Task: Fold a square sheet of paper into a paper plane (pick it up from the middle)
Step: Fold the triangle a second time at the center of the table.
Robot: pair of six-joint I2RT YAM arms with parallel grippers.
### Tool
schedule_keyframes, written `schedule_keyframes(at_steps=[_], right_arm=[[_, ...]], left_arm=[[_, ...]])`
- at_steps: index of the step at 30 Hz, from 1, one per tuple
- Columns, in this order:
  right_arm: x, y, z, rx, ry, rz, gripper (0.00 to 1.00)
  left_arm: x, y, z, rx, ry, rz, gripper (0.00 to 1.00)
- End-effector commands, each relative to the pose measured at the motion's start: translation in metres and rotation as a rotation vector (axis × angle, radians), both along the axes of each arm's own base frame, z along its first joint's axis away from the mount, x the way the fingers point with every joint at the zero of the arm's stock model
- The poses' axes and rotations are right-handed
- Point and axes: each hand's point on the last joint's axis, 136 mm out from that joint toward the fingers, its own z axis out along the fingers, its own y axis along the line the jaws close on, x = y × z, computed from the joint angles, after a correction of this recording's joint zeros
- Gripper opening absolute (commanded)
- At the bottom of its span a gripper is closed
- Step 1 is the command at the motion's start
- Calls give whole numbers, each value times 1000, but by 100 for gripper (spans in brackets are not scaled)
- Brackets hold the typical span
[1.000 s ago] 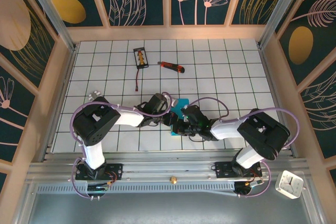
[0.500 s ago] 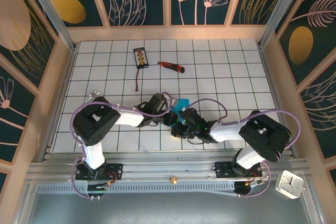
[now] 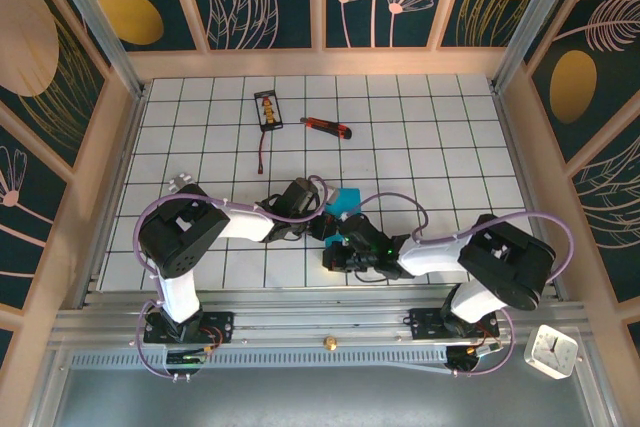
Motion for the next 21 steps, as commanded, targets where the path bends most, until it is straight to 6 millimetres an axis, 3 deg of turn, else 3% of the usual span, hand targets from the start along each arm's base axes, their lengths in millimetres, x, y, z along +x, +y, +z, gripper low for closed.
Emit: schedule_keyframes(at_steps=[1, 4, 9, 14, 21], right_arm=[[-17, -7, -3, -22, 46, 40, 0], [-2, -8, 17, 30, -16, 25, 0], [41, -32, 48, 103, -106, -87, 0], [77, -59, 49, 93, -114, -204, 0], [107, -58, 43, 38, -107, -226, 0]], left_arm=[[-8, 29, -41, 148, 64, 42, 0], [-8, 28, -41, 147, 62, 41, 0], [-8, 29, -41, 148, 65, 41, 0], [-8, 28, -41, 146, 64, 39, 0], [-8, 27, -41, 144, 69, 37, 0]])
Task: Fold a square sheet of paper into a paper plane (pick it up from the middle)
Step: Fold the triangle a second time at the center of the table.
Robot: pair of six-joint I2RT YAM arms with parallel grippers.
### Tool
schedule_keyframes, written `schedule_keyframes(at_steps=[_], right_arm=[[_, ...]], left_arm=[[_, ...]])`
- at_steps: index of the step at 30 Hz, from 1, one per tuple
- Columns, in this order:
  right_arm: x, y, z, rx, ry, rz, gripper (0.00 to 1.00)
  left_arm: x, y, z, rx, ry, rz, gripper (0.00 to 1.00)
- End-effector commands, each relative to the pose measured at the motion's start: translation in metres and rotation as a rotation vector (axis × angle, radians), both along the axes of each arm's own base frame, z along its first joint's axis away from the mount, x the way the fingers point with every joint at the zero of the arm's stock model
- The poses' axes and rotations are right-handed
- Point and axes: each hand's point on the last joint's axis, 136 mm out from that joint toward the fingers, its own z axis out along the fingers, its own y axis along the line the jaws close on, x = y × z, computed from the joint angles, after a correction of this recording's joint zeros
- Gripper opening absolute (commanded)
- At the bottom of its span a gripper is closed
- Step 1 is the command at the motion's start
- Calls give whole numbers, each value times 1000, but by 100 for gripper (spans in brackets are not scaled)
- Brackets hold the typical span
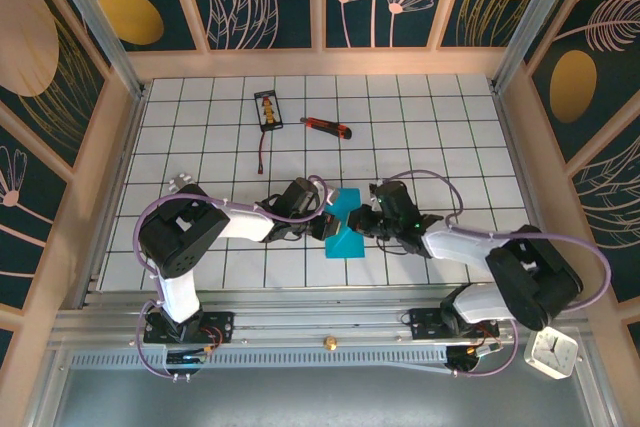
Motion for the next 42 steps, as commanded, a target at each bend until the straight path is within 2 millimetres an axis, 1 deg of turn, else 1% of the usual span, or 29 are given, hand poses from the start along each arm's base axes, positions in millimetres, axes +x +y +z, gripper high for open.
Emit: schedule_keyframes(at_steps=[1, 7, 12, 22, 33, 38, 41, 42], right_arm=[[12, 3, 0, -25, -7, 17, 0], [17, 7, -16, -47, 29, 33, 0], [11, 7, -25, -48, 62, 38, 0], [2, -10, -45, -127, 97, 34, 0], [-1, -17, -59, -171, 112, 46, 0], [-7, -23, -64, -194, 130, 49, 0], [-12, -25, -68, -204, 147, 49, 0], [-13, -26, -69, -206, 152, 49, 0]], left_arm=[[-8, 27, -41, 144, 69, 37, 0], [-8, 27, -41, 142, 68, 37, 0], [-9, 27, -41, 141, 70, 37, 0], [-9, 27, -41, 140, 71, 36, 0], [-10, 28, -41, 142, 73, 36, 0], [-8, 27, -38, 137, 66, 38, 0], [-5, 23, -30, 118, 52, 39, 0], [-4, 21, -25, 107, 47, 38, 3]])
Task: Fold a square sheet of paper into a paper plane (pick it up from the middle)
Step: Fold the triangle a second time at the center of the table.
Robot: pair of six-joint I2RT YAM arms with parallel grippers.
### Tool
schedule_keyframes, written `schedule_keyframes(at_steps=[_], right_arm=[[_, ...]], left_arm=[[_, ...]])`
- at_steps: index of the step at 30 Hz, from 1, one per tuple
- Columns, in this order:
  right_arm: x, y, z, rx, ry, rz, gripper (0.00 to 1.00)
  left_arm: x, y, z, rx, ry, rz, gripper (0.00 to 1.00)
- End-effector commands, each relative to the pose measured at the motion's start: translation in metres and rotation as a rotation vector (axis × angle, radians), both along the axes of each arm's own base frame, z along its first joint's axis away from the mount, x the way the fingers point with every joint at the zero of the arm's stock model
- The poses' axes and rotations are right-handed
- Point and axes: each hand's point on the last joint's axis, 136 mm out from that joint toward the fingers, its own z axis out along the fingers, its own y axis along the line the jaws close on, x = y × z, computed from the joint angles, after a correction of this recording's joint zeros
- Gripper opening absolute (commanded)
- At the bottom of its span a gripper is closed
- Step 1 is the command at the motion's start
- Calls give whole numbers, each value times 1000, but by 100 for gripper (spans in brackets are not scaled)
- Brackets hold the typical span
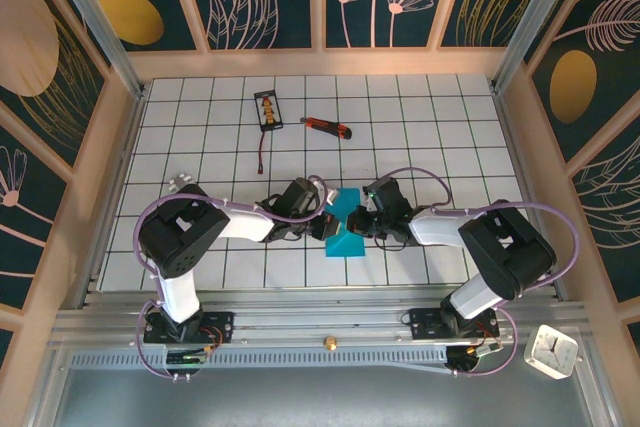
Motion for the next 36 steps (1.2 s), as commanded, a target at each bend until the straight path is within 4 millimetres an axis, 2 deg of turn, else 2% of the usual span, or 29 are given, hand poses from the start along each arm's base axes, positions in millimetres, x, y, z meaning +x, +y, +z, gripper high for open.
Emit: schedule_keyframes(at_steps=[1, 5, 9, 10, 13, 16, 19, 22, 24, 29, 31, 33, 36], right_arm=[[-19, -24, -30, -102, 83, -15, 0], [-24, -26, -35, -109, 102, -16, 0], [-25, -27, -36, -115, 106, -15, 0], [-25, -28, -36, -115, 107, -16, 0], [-26, -28, -37, -119, 111, -14, 0], [-26, -28, -38, -123, 113, -11, 0], [-25, -28, -37, -127, 109, -10, 0], [-24, -29, -38, -131, 109, -11, 0], [-24, -29, -38, -131, 109, -11, 0], [-23, -29, -37, -136, 105, -9, 0], [-22, -28, -37, -136, 106, -9, 0], [-22, -28, -36, -136, 104, -8, 0], [-20, -27, -34, -134, 99, -10, 0]], left_arm=[[-2, 18, -20, 96, 43, 38, 6], [4, 12, 7, 47, 14, 57, 21], [10, 15, 29, 29, -21, 98, 36], [12, 17, 42, 9, -42, 114, 39], [6, 24, 57, -25, -39, 145, 42], [-13, 21, 64, -108, 35, 127, 33], [-29, 13, 64, -157, 112, 93, 14], [-38, -1, 65, -186, 133, 44, 3], [-38, -9, 62, -191, 151, 29, 0], [-35, -18, 54, -187, 166, 11, 0], [-36, -19, 50, -173, 173, -1, 0], [-39, -17, 34, -135, 194, -4, 0], [-40, -15, 26, -108, 195, -11, 0]])
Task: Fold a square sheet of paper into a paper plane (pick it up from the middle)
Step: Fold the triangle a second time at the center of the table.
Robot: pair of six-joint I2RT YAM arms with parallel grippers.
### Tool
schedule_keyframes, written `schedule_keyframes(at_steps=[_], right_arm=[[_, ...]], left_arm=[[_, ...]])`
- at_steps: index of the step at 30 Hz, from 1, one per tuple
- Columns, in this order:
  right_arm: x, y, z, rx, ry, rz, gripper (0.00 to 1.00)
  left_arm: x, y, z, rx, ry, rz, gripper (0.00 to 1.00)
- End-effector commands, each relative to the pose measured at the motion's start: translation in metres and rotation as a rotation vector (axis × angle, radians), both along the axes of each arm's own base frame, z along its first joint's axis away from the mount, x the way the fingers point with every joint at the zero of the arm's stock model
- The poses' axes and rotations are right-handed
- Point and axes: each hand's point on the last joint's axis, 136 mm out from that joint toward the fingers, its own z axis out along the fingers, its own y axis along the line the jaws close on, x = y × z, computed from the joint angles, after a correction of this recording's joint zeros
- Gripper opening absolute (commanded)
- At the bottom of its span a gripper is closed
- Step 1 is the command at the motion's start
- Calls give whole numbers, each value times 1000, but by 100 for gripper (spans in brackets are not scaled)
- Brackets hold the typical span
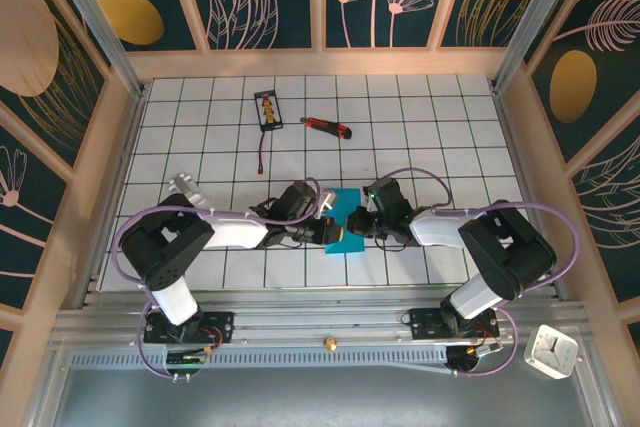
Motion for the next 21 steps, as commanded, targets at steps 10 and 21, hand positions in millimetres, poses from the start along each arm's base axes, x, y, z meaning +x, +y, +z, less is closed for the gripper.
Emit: schedule_keyframes(at_steps=[10, 21], right_arm=[[-3, -15, -15, -98, 64, -17, 0], [-2, -12, -14, -81, 71, -21, 0]], left_arm=[[2, -1, -3, 41, -46, -44, 1], [-13, -8, 24, -49, -68, -97, 7]])
